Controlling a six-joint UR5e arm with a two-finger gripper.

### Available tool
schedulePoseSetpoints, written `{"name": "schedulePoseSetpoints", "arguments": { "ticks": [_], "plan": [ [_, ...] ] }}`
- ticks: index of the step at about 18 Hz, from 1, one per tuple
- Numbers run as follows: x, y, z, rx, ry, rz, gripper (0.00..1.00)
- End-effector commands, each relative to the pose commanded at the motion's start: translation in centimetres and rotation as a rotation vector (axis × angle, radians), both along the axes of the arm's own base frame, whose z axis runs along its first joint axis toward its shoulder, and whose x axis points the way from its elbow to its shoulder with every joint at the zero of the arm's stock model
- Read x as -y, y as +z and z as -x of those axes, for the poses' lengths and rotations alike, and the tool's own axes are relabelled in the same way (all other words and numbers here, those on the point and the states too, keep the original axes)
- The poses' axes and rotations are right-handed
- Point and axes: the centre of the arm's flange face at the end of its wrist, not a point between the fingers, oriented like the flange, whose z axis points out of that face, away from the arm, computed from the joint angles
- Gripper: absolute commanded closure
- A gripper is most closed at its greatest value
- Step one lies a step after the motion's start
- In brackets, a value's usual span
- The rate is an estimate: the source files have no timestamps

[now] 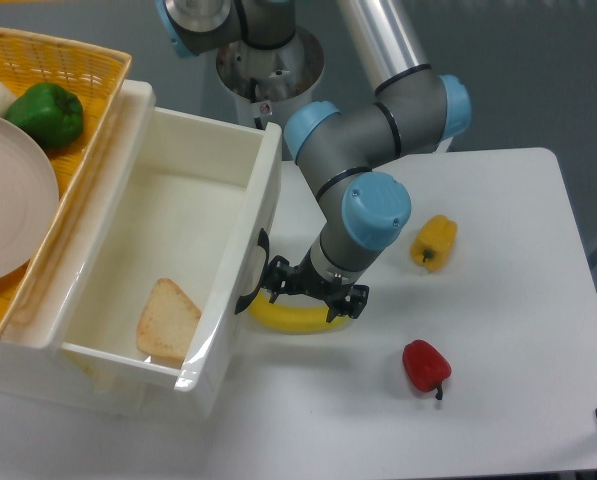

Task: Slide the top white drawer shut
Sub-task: 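Push the drawer front with the gripper into the drawer unit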

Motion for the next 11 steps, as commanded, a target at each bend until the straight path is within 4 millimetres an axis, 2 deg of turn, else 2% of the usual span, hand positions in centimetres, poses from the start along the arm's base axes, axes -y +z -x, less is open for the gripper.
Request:
{"name": "schedulePoseSetpoints", "arguments": {
  "ticks": [11],
  "plan": [
    [-0.9, 0.7, -2.0, 0.006, -0.027, -0.001, 0.0]
  ]
}}
